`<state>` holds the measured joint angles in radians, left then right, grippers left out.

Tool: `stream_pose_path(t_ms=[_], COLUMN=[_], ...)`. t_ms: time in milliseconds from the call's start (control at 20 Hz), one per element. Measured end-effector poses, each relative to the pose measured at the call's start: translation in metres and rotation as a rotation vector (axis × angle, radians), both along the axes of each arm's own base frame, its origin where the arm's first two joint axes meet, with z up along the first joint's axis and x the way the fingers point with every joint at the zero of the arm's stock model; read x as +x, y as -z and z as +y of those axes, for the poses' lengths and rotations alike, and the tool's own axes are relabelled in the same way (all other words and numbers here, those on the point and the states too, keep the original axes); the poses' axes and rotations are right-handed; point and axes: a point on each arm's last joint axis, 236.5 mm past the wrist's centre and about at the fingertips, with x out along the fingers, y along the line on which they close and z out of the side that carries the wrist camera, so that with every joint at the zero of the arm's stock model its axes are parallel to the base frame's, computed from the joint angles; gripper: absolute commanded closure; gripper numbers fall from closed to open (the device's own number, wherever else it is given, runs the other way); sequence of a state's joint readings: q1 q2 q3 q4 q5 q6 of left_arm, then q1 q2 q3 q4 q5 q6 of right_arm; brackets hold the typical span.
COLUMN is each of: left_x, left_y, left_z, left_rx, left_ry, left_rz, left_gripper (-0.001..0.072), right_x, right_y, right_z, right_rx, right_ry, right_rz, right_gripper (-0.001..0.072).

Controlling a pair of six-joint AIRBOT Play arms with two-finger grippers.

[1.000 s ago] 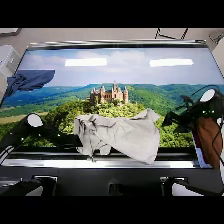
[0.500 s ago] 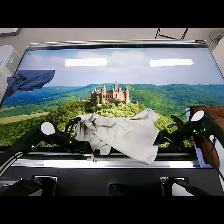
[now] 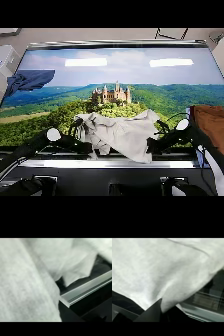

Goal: Fold the clothes and pants, and hang the long-sleeved shirts on hangers.

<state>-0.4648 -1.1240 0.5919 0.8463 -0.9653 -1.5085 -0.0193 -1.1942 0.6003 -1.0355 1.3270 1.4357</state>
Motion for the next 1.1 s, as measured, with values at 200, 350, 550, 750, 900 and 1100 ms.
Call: stream_pose_path(t_ms=[200, 350, 550, 750, 900, 1100], left_x=[0.093, 0.157, 0.136, 0.068, 0.044, 0.061], left_y=[-0.107, -0.266, -0.467, -0.556, -0.576, -0.512], left_z=[0.019, 0.075, 0.166, 0.189, 0.193, 0.196], left_rx=[-0.055, -0.097, -0.059, -0.019, 0.008, 0.092], left_ry=[-0.098, -0.274, -0.506, -0.594, -0.612, -0.56], left_rz=[-0.357, -0.754, -1.254, -1.52, -1.598, -1.419], left_gripper=[0.0688, 0.0688, 0.0687, 0.0687, 0.0687, 0.0687], right_x=[0.071, 0.15, 0.17, 0.128, 0.11, 0.119], right_y=[-0.067, -0.189, -0.389, -0.482, -0.51, -0.485], right_z=[-0.011, -0.053, -0.107, -0.122, -0.129, -0.132], right_rx=[-0.055, -0.214, -0.405, -0.469, -0.5, -0.517], right_ry=[-0.011, 0.068, 0.271, 0.363, 0.395, 0.375], right_rz=[-0.303, -0.734, -1.287, -1.54, -1.621, -1.52], right_gripper=[0.0662, 0.0662, 0.0661, 0.0661, 0.0661, 0.0661])
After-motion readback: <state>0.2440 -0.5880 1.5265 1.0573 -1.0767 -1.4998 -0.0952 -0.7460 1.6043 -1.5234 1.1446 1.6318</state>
